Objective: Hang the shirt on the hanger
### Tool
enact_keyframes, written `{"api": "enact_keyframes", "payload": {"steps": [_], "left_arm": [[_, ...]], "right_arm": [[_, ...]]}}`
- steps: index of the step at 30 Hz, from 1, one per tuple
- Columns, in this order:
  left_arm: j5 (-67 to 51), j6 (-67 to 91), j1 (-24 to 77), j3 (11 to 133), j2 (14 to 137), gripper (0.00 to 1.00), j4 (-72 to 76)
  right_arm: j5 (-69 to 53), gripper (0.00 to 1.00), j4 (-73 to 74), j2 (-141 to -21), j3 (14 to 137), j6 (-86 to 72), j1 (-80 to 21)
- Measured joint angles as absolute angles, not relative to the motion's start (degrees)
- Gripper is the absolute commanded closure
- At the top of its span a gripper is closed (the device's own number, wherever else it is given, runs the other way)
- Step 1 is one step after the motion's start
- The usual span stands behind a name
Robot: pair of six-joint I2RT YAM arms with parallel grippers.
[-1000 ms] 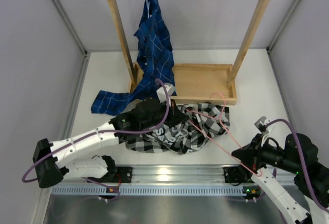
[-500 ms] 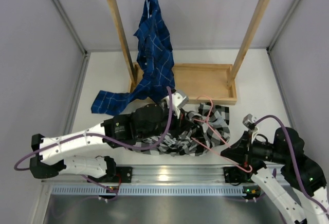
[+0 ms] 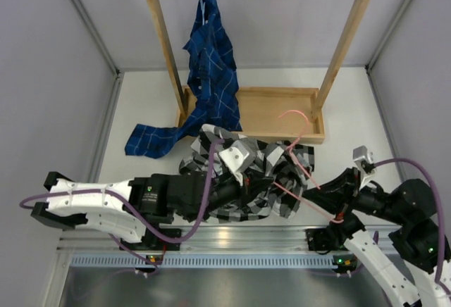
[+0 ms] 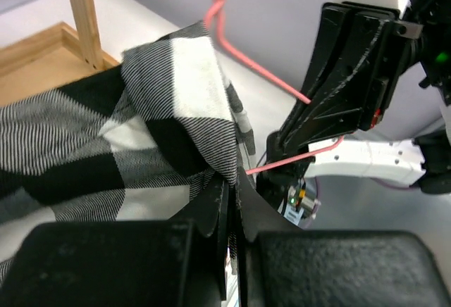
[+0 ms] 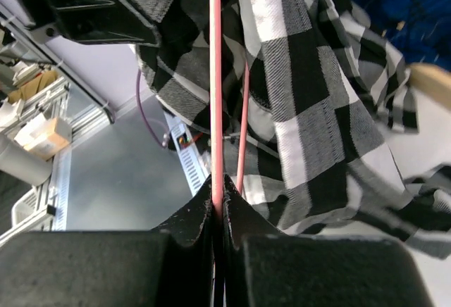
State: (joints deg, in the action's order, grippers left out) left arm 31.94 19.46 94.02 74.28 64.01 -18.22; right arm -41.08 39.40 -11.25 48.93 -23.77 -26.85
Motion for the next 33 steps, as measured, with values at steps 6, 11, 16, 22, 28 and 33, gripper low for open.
{"api": "enact_keyframes", "payload": {"steps": [6,11,16,22,28,33], "left_arm": [[38.3,16.8,94.7,71.5,57.8,1.00,-8.1],[44.7,16.3,94.7,66.2,53.7,1.00,-2.7],[47.4,16.4,94.8,65.6,55.4,1.00,-5.4],[52.1,16.2,94.8,66.8,55.7,1.00,-13.9],[52.9,12.9,94.8,69.3,57.9,1.00,-16.4],[51.8,10.1,93.9,70.7,63.8,1.00,-16.2]], "right_arm": [[-38.2,1.00,35.8,-12.8,54.5,-23.7,-26.9],[-38.2,1.00,29.6,-10.0,48.7,-25.8,-26.9],[-41.7,1.00,25.3,-10.1,42.2,-28.2,-26.9],[-48.1,1.00,24.3,-12.6,40.4,-28.2,-26.8],[-52.4,1.00,21.3,-13.4,35.9,-28.6,-26.8],[-53.2,1.00,19.0,-19.6,36.6,-27.2,-26.8]]}}
